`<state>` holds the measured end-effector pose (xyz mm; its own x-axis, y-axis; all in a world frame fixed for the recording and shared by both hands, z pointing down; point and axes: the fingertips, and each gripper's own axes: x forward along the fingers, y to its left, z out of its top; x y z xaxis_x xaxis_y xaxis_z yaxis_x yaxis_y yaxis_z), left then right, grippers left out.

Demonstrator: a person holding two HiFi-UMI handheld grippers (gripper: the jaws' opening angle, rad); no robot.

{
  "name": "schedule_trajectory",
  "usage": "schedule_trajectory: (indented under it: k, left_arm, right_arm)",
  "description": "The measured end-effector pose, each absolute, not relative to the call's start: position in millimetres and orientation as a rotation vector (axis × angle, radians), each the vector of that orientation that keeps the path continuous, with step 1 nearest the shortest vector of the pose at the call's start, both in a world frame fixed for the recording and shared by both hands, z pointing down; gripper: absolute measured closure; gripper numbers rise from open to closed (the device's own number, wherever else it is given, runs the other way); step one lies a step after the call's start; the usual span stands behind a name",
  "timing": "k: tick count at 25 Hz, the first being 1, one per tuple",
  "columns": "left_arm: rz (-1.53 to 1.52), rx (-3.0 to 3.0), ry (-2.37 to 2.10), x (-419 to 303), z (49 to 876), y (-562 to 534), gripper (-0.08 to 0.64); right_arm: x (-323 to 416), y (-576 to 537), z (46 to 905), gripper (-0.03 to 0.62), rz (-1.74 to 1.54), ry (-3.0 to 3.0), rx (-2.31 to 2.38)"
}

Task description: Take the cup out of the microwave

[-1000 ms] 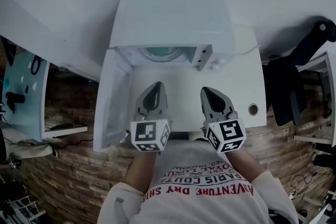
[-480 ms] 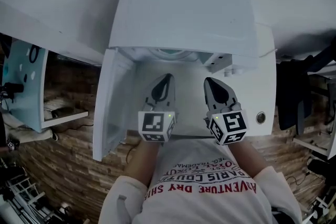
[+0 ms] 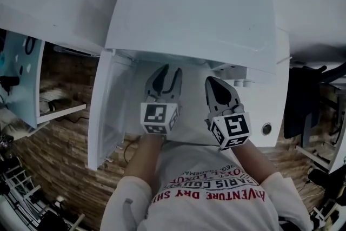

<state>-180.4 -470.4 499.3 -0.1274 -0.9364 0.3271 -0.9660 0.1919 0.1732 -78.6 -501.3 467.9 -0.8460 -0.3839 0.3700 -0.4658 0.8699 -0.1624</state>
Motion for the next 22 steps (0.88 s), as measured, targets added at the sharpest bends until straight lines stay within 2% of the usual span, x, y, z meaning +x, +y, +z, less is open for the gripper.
schedule_trajectory:
  k: [1, 10, 13, 22]
  left_arm:
    - [0.109, 1.788, -2.108, -182.5, 502.4, -474.3, 0.399]
    - [0.135, 1.804, -2.161, -207.1, 513.6, -505.7, 0.199]
    - [0.142, 1.831, -2.159, -214.2, 513.7, -516.7, 0.17]
    - [0.228, 1.828, -2.159, -220.0, 529.8, -537.0, 0.158]
  right_arm:
    - [-80.6, -502.2, 471.0, 0.581, 0.354, -2.707, 0.628]
    - [-81.4, -501.5, 492.6, 0.581, 0.39, -2.639, 0.562]
    - [-84.7, -503.6, 495.8, 0.581, 0.387, -2.635, 0.546]
    - [-83.0, -515.4, 504.0, 0.581, 0.381, -2.609, 0.595]
